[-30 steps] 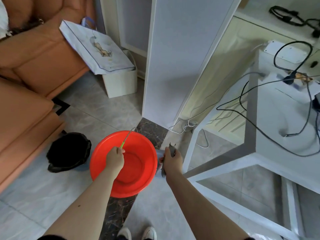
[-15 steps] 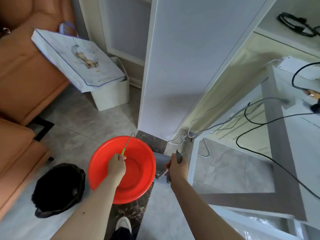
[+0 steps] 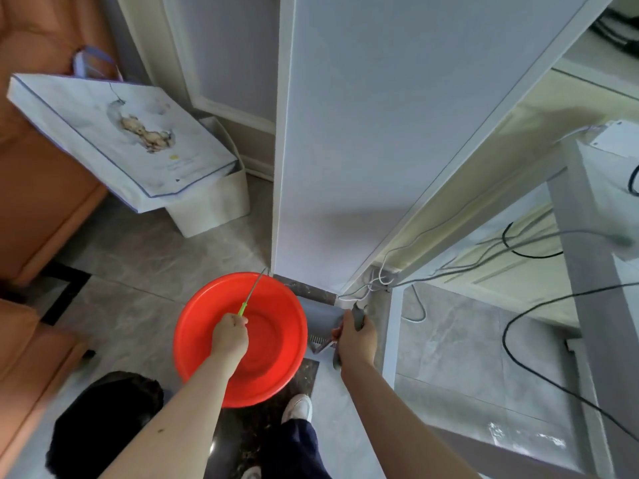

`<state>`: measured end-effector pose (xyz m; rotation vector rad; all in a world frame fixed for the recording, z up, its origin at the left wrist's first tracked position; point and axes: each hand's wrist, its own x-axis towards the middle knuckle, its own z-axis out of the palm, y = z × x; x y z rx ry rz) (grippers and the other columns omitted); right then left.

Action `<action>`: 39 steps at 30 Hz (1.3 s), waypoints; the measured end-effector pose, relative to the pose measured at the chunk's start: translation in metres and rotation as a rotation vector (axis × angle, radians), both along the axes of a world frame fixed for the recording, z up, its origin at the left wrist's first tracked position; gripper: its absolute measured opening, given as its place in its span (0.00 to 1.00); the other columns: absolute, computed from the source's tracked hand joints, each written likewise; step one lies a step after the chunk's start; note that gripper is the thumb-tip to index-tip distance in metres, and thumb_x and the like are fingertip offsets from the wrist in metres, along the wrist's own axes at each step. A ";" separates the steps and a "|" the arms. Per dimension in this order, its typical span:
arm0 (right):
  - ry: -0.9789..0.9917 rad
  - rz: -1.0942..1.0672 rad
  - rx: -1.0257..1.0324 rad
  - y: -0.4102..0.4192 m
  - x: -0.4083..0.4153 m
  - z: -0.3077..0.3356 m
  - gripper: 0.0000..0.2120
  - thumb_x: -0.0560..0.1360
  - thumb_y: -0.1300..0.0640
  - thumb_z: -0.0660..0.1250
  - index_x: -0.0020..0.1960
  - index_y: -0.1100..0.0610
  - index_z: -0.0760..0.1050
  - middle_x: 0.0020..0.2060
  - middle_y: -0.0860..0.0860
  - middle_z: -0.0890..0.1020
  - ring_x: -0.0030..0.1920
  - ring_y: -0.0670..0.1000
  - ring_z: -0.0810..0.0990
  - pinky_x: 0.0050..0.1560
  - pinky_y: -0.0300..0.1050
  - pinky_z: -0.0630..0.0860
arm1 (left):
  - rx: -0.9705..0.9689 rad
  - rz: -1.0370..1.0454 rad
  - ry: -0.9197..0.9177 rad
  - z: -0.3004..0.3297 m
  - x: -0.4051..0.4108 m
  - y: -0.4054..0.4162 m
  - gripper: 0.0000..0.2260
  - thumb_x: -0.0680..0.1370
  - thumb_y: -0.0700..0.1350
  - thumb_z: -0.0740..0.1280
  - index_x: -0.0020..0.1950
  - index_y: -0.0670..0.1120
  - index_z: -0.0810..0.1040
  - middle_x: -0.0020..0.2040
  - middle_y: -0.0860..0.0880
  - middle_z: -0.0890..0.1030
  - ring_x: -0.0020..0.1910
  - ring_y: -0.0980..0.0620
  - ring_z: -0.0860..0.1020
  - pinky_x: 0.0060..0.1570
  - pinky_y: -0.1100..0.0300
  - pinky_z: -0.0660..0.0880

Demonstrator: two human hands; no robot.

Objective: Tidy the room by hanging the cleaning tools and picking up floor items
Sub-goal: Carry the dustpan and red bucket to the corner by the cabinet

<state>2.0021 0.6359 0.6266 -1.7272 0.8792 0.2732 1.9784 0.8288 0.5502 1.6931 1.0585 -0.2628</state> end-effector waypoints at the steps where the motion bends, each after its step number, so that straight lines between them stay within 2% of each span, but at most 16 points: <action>1: 0.003 -0.003 0.004 0.000 0.008 -0.002 0.14 0.80 0.52 0.59 0.58 0.61 0.73 0.28 0.50 0.78 0.27 0.47 0.75 0.26 0.38 0.69 | -0.008 -0.001 0.010 -0.004 0.009 0.003 0.12 0.80 0.40 0.54 0.54 0.39 0.76 0.56 0.35 0.78 0.43 0.41 0.77 0.41 0.52 0.73; 3: 0.008 -0.015 -0.002 0.000 0.023 -0.007 0.12 0.80 0.52 0.59 0.56 0.59 0.73 0.28 0.50 0.77 0.27 0.46 0.74 0.20 0.33 0.69 | -0.011 -0.006 0.047 -0.014 0.027 0.008 0.11 0.80 0.39 0.56 0.55 0.37 0.76 0.56 0.32 0.78 0.52 0.35 0.79 0.50 0.45 0.75; 5: 0.013 -0.019 -0.020 -0.002 0.034 -0.011 0.09 0.80 0.52 0.59 0.54 0.57 0.72 0.30 0.51 0.77 0.28 0.47 0.74 0.22 0.33 0.69 | -0.019 -0.006 0.070 -0.025 0.038 0.012 0.11 0.80 0.39 0.57 0.55 0.35 0.76 0.54 0.31 0.78 0.52 0.32 0.79 0.52 0.42 0.76; 8: 0.025 -0.022 -0.008 -0.005 0.044 -0.019 0.10 0.80 0.52 0.59 0.53 0.58 0.72 0.33 0.53 0.77 0.31 0.50 0.74 0.30 0.40 0.71 | -0.023 -0.060 0.111 -0.040 0.052 0.016 0.12 0.80 0.39 0.56 0.56 0.36 0.76 0.52 0.34 0.79 0.49 0.34 0.80 0.52 0.44 0.76; 12: 0.055 -0.035 -0.031 -0.009 0.055 -0.028 0.11 0.80 0.52 0.59 0.55 0.59 0.73 0.30 0.52 0.76 0.27 0.48 0.72 0.26 0.38 0.68 | -0.075 -0.107 0.155 -0.057 0.071 0.017 0.12 0.78 0.34 0.57 0.57 0.33 0.76 0.57 0.29 0.77 0.58 0.31 0.77 0.60 0.40 0.74; 15: 0.032 -0.024 -0.094 -0.008 0.065 -0.031 0.10 0.80 0.51 0.59 0.56 0.55 0.72 0.31 0.50 0.76 0.26 0.46 0.72 0.23 0.35 0.68 | -0.052 -0.148 0.172 -0.063 0.085 0.013 0.13 0.78 0.33 0.59 0.60 0.33 0.76 0.60 0.31 0.77 0.60 0.34 0.77 0.63 0.45 0.73; 16: 0.026 -0.023 -0.103 -0.007 0.068 -0.031 0.10 0.79 0.51 0.59 0.56 0.55 0.72 0.32 0.50 0.76 0.27 0.46 0.73 0.24 0.35 0.69 | -0.042 -0.160 0.187 -0.064 0.089 0.011 0.13 0.78 0.33 0.59 0.61 0.33 0.75 0.60 0.33 0.77 0.60 0.35 0.77 0.63 0.47 0.73; 18: 0.022 -0.029 -0.115 -0.004 0.073 -0.033 0.11 0.79 0.51 0.59 0.56 0.56 0.73 0.36 0.51 0.78 0.33 0.49 0.75 0.34 0.39 0.73 | -0.028 -0.187 0.208 -0.067 0.097 0.007 0.14 0.78 0.33 0.59 0.62 0.34 0.75 0.61 0.33 0.77 0.61 0.35 0.76 0.63 0.47 0.73; 19: 0.019 -0.030 -0.125 -0.003 0.075 -0.034 0.12 0.79 0.51 0.59 0.56 0.57 0.73 0.39 0.52 0.78 0.37 0.52 0.76 0.39 0.42 0.74 | -0.011 -0.199 0.216 -0.069 0.100 0.006 0.14 0.78 0.33 0.59 0.62 0.35 0.75 0.61 0.33 0.77 0.60 0.35 0.76 0.63 0.46 0.73; 21: 0.006 -0.030 -0.154 0.001 0.076 -0.037 0.12 0.79 0.51 0.59 0.55 0.57 0.74 0.42 0.52 0.79 0.42 0.53 0.77 0.43 0.44 0.72 | 0.043 -0.248 0.247 -0.072 0.107 0.006 0.16 0.78 0.33 0.58 0.64 0.37 0.74 0.62 0.35 0.77 0.60 0.36 0.76 0.59 0.48 0.73; 23: -0.001 -0.041 -0.179 0.005 0.077 -0.040 0.08 0.79 0.51 0.59 0.52 0.54 0.73 0.43 0.52 0.79 0.45 0.54 0.79 0.44 0.45 0.73 | 0.075 -0.279 0.273 -0.076 0.113 0.007 0.17 0.78 0.33 0.57 0.65 0.37 0.73 0.63 0.36 0.76 0.60 0.37 0.76 0.54 0.50 0.72; 25: 0.003 -0.041 -0.212 0.007 0.081 -0.041 0.08 0.79 0.52 0.59 0.53 0.54 0.73 0.44 0.53 0.80 0.46 0.54 0.79 0.45 0.46 0.74 | 0.083 -0.306 0.277 -0.080 0.117 0.008 0.17 0.78 0.33 0.57 0.66 0.37 0.72 0.64 0.36 0.75 0.61 0.36 0.75 0.56 0.50 0.71; 28: 0.014 -0.050 -0.260 0.008 0.087 -0.043 0.13 0.79 0.52 0.58 0.59 0.58 0.74 0.48 0.54 0.81 0.46 0.53 0.77 0.47 0.46 0.74 | 0.082 -0.357 0.297 -0.089 0.123 0.009 0.17 0.78 0.33 0.56 0.67 0.36 0.71 0.64 0.35 0.75 0.62 0.36 0.74 0.59 0.49 0.71; 31: 0.020 -0.075 -0.309 0.003 0.089 -0.042 0.14 0.80 0.51 0.58 0.59 0.59 0.73 0.44 0.52 0.79 0.45 0.52 0.76 0.47 0.46 0.73 | 0.055 -0.355 0.281 -0.097 0.128 0.005 0.17 0.77 0.33 0.57 0.66 0.33 0.68 0.62 0.33 0.75 0.60 0.35 0.75 0.59 0.45 0.71; 35: 0.005 -0.079 -0.365 -0.007 0.085 -0.040 0.11 0.80 0.53 0.58 0.55 0.58 0.74 0.37 0.46 0.75 0.43 0.51 0.76 0.46 0.43 0.68 | -0.013 -0.319 0.242 -0.106 0.133 0.002 0.20 0.78 0.33 0.58 0.70 0.38 0.64 0.63 0.35 0.73 0.61 0.36 0.74 0.58 0.48 0.71; 39: -0.010 -0.047 -0.413 -0.011 0.083 -0.039 0.12 0.80 0.54 0.58 0.57 0.58 0.74 0.40 0.48 0.77 0.41 0.49 0.74 0.45 0.41 0.66 | -0.102 -0.339 0.238 -0.117 0.143 0.003 0.23 0.78 0.33 0.59 0.73 0.40 0.63 0.67 0.37 0.71 0.64 0.38 0.72 0.56 0.52 0.69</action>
